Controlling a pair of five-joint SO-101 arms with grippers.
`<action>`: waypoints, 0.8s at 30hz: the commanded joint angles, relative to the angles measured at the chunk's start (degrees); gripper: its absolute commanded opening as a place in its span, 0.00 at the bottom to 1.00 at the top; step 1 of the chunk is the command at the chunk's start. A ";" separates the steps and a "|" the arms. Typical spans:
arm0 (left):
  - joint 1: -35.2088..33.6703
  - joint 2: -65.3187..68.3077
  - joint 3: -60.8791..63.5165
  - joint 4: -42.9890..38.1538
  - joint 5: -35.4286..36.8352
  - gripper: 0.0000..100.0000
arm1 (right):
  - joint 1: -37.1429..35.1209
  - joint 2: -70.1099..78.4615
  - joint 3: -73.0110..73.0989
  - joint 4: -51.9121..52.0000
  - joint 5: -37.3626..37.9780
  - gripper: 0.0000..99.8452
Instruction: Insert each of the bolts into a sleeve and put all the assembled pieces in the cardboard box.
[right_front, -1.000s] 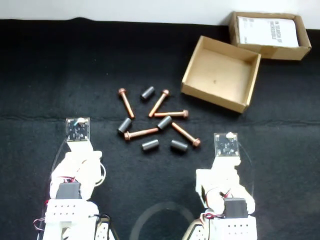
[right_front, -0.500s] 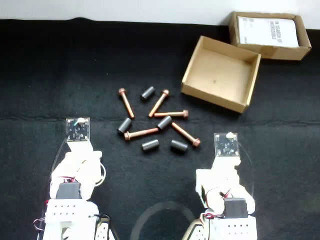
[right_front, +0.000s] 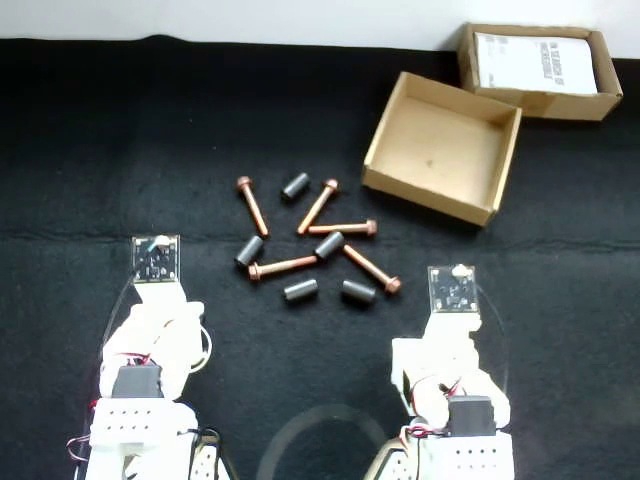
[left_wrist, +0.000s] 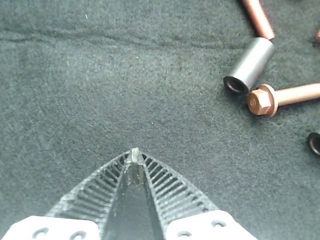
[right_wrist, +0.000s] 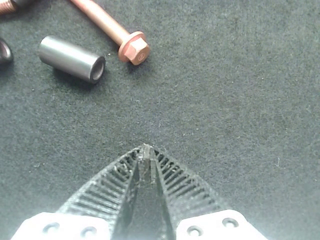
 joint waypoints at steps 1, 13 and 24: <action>0.84 -0.31 1.19 0.00 -0.18 0.01 | -0.31 0.40 7.25 0.13 -0.35 0.01; 0.84 -0.31 1.19 0.00 -0.18 0.01 | -0.31 0.40 7.25 -0.04 -0.35 0.01; 0.84 -0.31 1.19 0.00 -0.18 0.01 | -0.31 0.92 7.96 -24.92 -0.18 0.01</action>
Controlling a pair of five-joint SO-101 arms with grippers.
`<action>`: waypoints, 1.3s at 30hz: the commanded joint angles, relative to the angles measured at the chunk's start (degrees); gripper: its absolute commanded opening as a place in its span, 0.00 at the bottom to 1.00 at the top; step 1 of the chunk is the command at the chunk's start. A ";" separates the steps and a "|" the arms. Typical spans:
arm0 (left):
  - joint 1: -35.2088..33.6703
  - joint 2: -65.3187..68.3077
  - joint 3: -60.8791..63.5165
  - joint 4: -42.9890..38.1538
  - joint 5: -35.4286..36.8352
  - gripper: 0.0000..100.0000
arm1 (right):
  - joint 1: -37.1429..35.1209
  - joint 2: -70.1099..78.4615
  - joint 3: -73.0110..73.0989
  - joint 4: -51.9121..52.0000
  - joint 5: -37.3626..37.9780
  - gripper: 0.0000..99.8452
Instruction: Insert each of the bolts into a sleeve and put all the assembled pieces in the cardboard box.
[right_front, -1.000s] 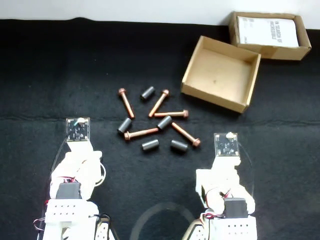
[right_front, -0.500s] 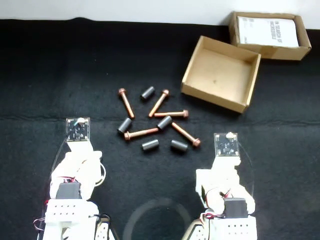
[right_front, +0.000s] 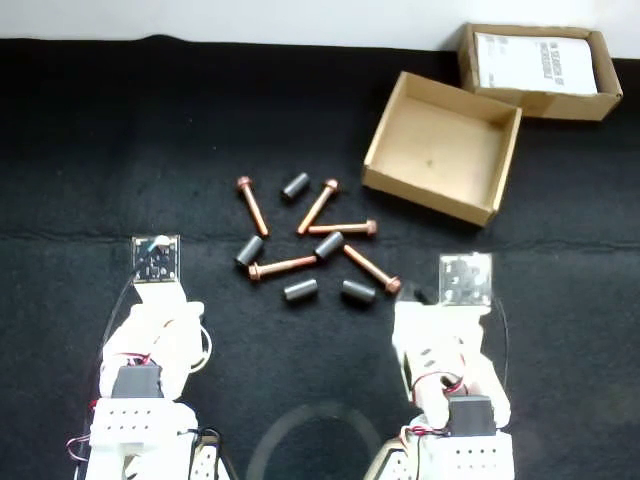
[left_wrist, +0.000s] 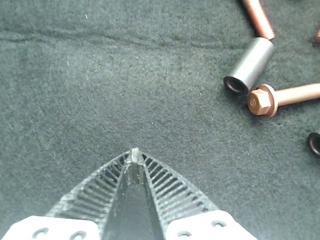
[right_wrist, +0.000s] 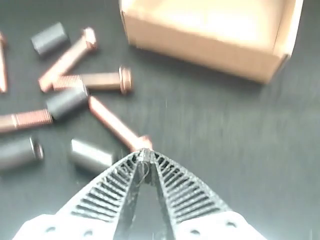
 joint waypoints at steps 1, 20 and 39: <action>0.84 -0.31 1.19 0.00 -0.18 0.01 | -0.31 1.01 7.96 -1.01 -0.18 0.01; 0.84 -0.31 1.19 0.00 -0.18 0.01 | -4.44 0.48 8.22 -0.22 -0.35 0.01; 0.84 -0.31 1.19 0.00 -0.18 0.01 | -13.85 1.01 8.22 -9.01 -0.35 0.01</action>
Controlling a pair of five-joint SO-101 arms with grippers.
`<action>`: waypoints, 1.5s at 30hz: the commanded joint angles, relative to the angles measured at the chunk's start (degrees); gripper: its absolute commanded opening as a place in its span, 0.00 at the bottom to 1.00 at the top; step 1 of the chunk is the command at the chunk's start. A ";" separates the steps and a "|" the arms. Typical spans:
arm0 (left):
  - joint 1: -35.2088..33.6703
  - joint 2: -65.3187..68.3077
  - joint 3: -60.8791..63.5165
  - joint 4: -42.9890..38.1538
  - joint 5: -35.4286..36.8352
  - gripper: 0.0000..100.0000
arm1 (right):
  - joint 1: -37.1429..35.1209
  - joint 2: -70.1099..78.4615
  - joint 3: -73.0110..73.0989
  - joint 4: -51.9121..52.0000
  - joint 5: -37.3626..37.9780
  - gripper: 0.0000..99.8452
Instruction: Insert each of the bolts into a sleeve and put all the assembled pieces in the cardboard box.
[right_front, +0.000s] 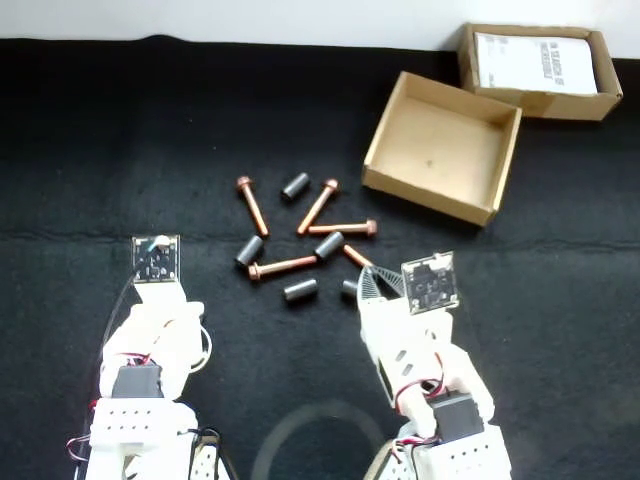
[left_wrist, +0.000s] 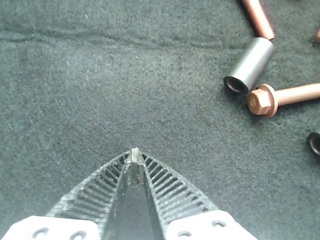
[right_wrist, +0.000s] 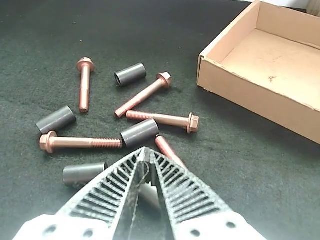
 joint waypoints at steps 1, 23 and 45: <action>0.84 -0.31 1.19 0.00 -0.18 0.01 | -0.40 0.48 8.22 -0.92 -0.35 0.01; 0.84 -0.31 1.19 0.00 -0.18 0.01 | -7.08 0.04 3.38 -1.19 18.64 0.01; 0.84 -0.31 1.19 0.00 -0.18 0.01 | 14.46 22.90 -41.80 30.29 20.31 0.18</action>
